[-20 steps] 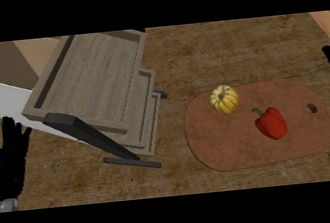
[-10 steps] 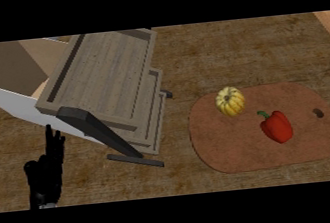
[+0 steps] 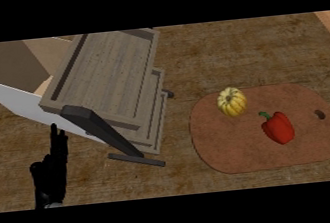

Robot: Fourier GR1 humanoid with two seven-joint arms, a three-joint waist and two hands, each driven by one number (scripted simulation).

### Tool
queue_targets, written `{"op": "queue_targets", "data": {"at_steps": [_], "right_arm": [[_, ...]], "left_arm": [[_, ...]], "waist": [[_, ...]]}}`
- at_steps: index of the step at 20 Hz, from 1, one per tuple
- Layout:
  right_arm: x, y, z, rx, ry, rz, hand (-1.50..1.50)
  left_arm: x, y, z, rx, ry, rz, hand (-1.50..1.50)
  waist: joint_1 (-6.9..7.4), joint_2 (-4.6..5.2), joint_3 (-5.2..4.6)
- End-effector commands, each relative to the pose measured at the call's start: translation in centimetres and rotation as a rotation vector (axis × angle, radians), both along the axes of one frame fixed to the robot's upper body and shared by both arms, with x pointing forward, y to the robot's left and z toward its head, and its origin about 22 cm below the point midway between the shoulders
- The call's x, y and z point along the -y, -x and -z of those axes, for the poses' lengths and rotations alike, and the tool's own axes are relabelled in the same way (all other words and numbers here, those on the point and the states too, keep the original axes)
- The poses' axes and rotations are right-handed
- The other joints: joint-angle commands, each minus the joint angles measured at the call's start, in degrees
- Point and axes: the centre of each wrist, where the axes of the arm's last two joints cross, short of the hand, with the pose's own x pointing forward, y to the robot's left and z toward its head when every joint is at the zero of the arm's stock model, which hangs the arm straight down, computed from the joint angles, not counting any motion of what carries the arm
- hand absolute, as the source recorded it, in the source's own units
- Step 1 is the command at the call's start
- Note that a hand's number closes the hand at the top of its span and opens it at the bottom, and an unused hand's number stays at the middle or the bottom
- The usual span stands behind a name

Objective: Pick the bell pepper from the cutting board and place it in the tiered basket

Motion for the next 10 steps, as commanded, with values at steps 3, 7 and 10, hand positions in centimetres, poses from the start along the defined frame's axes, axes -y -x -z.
{"op": "queue_targets", "data": {"at_steps": [3, 7, 10], "right_arm": [[-4.0, 0.9, -2.9, -0.159, 0.272, 0.041, -1.50], [-7.5, 1.6, -2.8, -0.149, 0.276, 0.089, -1.50], [-9.2, 2.0, -0.9, -0.178, 0.304, 0.103, -1.50]], "left_arm": [[2.0, 0.1, 1.9, -0.068, 0.023, 0.045, 0.00], [1.9, 0.1, 1.8, -0.070, 0.021, 0.062, 0.00], [2.8, 0.0, 0.6, -0.054, 0.025, 0.069, 0.00]], "waist": [[0.75, 0.58, -0.32], [1.82, 0.67, -0.22], [1.96, 0.62, -0.15]]}}
